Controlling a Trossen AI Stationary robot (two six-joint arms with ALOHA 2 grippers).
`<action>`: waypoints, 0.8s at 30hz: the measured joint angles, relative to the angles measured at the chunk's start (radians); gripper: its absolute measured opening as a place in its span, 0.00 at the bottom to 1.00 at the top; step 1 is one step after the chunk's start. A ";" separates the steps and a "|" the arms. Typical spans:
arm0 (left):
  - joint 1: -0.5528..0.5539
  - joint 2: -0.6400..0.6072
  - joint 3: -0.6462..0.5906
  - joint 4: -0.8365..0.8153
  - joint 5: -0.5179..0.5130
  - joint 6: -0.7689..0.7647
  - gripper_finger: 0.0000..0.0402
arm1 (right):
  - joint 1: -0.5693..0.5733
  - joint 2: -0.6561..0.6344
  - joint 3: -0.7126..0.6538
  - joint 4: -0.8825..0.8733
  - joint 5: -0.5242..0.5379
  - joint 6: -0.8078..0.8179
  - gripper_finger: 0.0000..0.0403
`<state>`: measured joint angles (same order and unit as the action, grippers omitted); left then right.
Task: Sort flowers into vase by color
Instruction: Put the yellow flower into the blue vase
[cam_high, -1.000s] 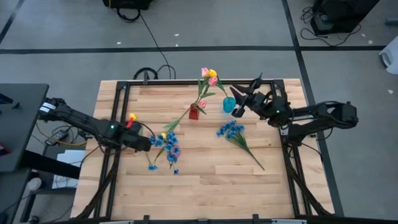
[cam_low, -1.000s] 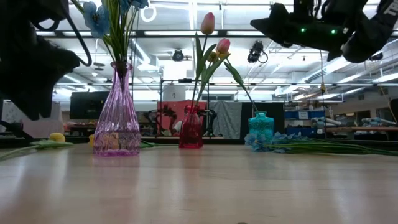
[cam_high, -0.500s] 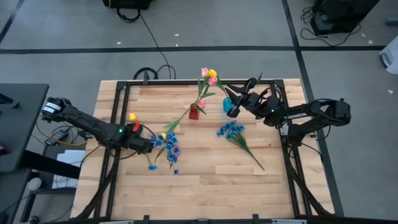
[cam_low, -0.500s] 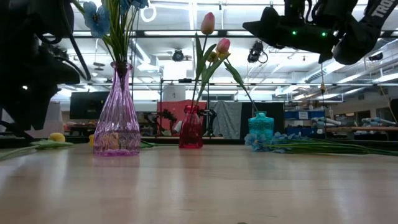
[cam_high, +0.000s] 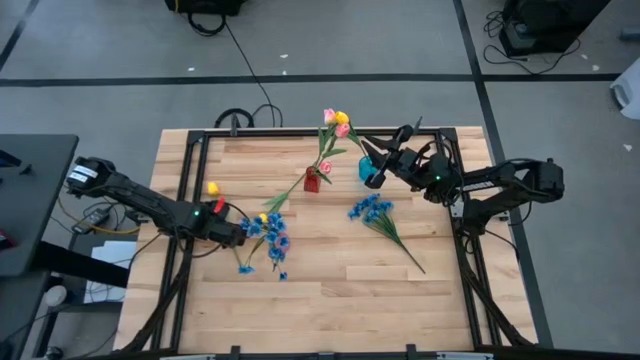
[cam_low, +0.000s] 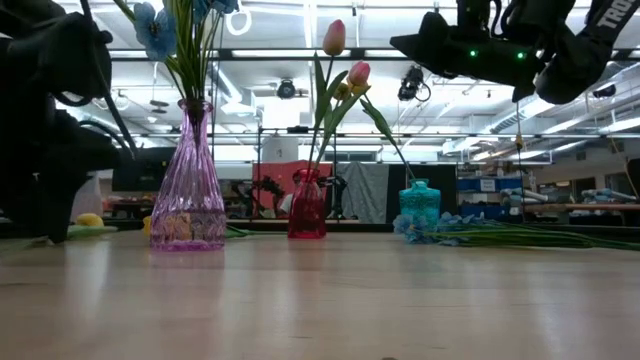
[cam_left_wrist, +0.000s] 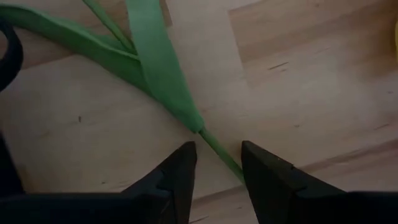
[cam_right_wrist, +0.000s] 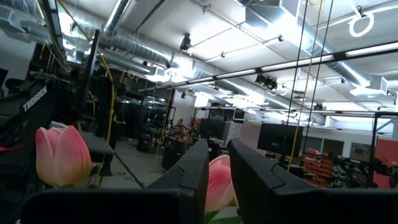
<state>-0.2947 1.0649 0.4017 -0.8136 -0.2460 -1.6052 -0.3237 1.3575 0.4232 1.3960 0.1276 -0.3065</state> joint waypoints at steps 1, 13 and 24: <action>0.000 0.000 -0.003 0.003 -0.004 0.001 0.33 | 0.000 0.000 0.000 0.000 0.000 0.000 0.19; 0.000 0.002 0.005 -0.009 -0.046 0.097 0.03 | 0.000 -0.001 0.000 -0.003 0.000 -0.004 0.19; 0.000 -0.045 0.246 -0.267 -0.353 0.231 0.01 | 0.000 -0.001 0.000 -0.016 0.007 0.000 0.19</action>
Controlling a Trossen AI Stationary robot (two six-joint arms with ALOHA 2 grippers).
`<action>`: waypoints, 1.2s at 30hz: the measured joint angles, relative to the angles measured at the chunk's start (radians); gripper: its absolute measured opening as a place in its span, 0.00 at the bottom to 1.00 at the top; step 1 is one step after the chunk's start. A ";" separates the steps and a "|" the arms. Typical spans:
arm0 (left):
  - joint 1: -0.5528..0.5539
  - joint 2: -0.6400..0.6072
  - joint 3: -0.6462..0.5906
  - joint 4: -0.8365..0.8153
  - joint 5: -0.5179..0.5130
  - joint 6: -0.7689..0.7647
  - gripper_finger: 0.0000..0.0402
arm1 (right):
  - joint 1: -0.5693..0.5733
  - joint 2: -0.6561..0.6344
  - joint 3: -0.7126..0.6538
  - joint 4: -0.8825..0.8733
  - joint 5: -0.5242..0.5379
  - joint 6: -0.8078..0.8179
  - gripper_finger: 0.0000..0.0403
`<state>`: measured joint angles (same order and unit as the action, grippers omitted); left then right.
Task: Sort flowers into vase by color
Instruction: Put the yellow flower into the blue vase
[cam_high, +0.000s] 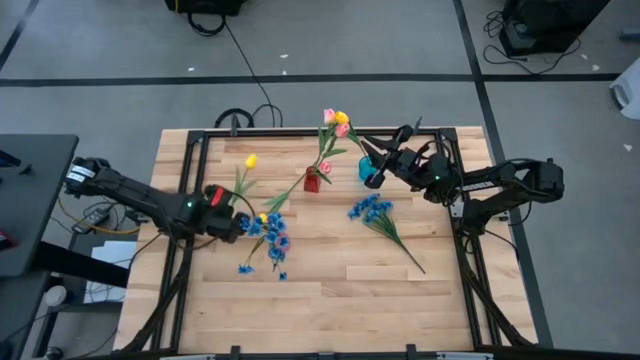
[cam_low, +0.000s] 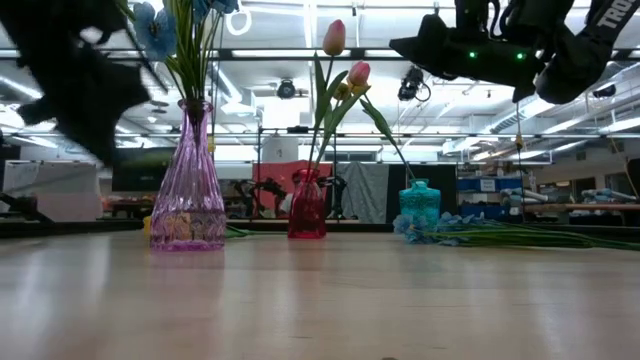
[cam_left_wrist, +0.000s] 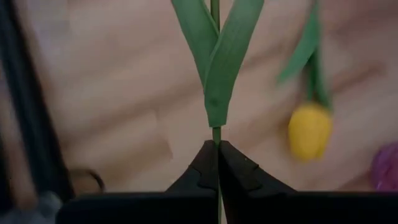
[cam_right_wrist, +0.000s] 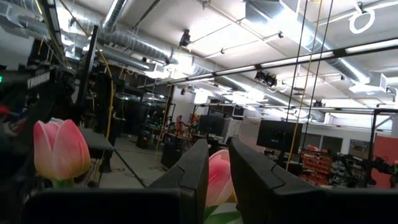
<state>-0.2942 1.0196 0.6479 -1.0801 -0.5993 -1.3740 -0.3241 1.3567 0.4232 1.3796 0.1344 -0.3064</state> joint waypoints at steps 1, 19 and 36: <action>0.000 0.001 0.031 -0.024 -0.040 0.029 0.01 | 0.000 0.000 0.000 -0.002 0.000 0.001 0.19; 0.031 0.002 0.263 0.168 -0.441 0.935 0.01 | 0.041 0.000 0.000 -0.224 0.038 0.195 0.19; 0.177 -0.210 0.134 0.740 -0.243 1.749 0.01 | 0.281 -0.108 0.098 -0.631 0.293 0.298 0.19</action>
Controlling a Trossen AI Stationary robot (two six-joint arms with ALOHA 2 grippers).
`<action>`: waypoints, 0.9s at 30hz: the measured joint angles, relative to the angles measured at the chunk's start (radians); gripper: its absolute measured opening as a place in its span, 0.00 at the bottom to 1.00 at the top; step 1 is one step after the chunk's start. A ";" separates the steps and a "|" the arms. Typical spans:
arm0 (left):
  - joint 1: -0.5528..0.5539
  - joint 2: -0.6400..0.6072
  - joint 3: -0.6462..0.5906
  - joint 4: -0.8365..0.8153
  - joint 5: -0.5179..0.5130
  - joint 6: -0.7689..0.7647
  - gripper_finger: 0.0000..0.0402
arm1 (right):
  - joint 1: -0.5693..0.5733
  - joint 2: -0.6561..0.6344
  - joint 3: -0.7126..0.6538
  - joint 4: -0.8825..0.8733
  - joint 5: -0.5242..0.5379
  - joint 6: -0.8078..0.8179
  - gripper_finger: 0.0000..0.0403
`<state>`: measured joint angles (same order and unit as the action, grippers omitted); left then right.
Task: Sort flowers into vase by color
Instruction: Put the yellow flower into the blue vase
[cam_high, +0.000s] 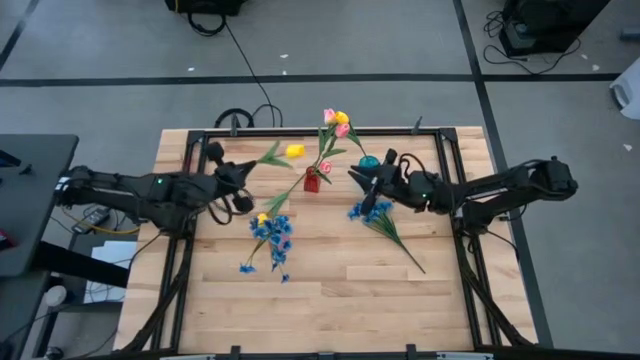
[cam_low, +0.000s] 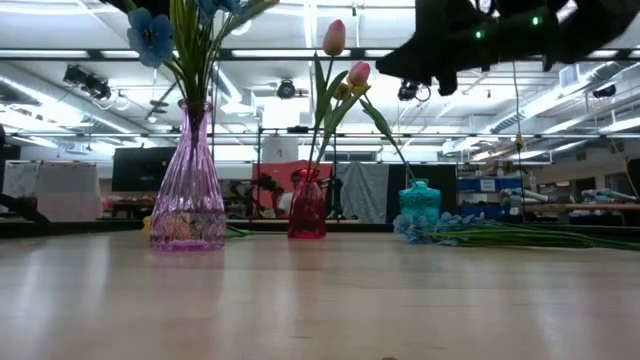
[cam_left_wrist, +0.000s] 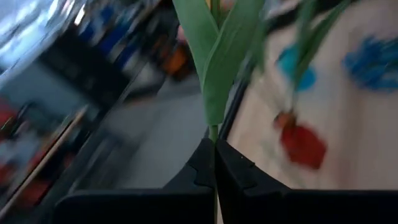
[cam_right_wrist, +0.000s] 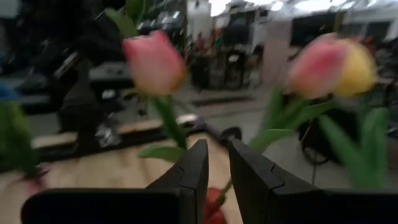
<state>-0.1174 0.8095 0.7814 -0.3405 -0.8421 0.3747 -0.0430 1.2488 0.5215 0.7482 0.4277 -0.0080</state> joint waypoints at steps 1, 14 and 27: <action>0.013 -0.023 -0.023 0.054 0.050 0.053 0.01 | 0.009 -0.008 0.025 -0.068 -0.002 0.013 0.19; 0.123 -0.023 -0.161 0.541 0.592 0.156 0.02 | 0.143 -0.007 0.265 -0.300 -0.215 0.000 0.19; 0.124 0.149 -0.157 0.793 0.594 -0.014 0.02 | 0.152 0.143 0.485 -0.312 -0.116 -0.170 0.39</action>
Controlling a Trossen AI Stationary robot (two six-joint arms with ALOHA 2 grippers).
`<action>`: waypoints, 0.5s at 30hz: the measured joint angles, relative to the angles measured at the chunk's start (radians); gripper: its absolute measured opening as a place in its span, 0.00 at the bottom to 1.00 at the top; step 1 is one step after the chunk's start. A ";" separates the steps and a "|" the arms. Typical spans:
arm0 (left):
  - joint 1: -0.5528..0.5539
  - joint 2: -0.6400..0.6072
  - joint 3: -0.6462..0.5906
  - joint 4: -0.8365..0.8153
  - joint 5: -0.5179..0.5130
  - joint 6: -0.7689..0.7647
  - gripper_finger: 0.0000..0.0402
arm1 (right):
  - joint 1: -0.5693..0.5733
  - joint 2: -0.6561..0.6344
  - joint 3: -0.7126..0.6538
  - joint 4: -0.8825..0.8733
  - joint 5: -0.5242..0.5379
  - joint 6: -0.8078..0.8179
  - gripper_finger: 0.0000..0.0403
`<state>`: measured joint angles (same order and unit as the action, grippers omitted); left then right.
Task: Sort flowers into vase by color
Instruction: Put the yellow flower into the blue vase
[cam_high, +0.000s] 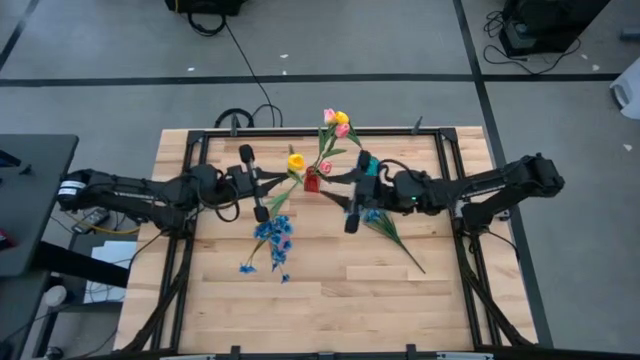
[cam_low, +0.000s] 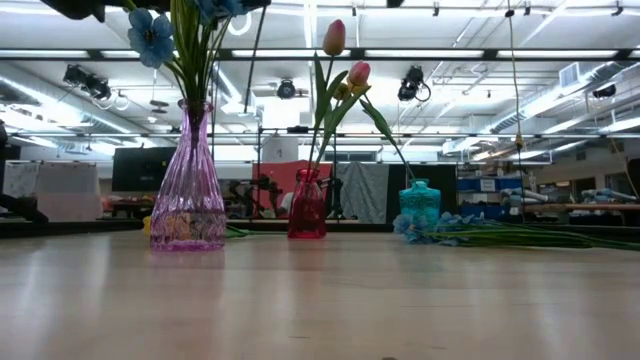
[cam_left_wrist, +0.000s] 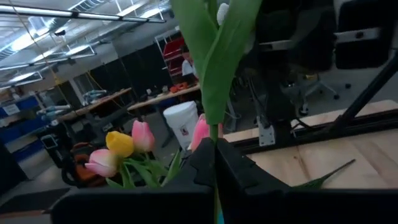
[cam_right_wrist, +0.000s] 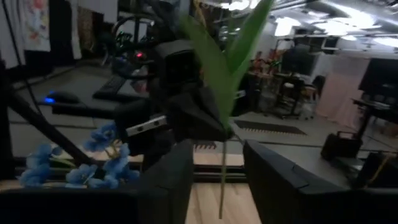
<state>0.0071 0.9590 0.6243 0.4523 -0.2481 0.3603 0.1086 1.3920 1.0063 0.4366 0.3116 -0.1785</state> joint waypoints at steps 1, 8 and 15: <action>0.000 0.003 0.000 0.003 0.000 -0.002 0.02 | -0.005 0.019 0.021 -0.011 -0.006 0.001 0.41; -0.002 0.010 0.007 0.037 0.077 -0.027 0.02 | -0.032 0.148 0.174 -0.074 -0.001 -0.001 0.54; -0.002 0.011 0.007 0.036 0.079 -0.051 0.02 | -0.060 0.231 0.280 -0.097 -0.075 -0.009 0.54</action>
<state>0.0048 0.9695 0.6315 0.4887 -0.1692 0.3092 0.0490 1.6229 1.2858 0.3394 0.2363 -0.1870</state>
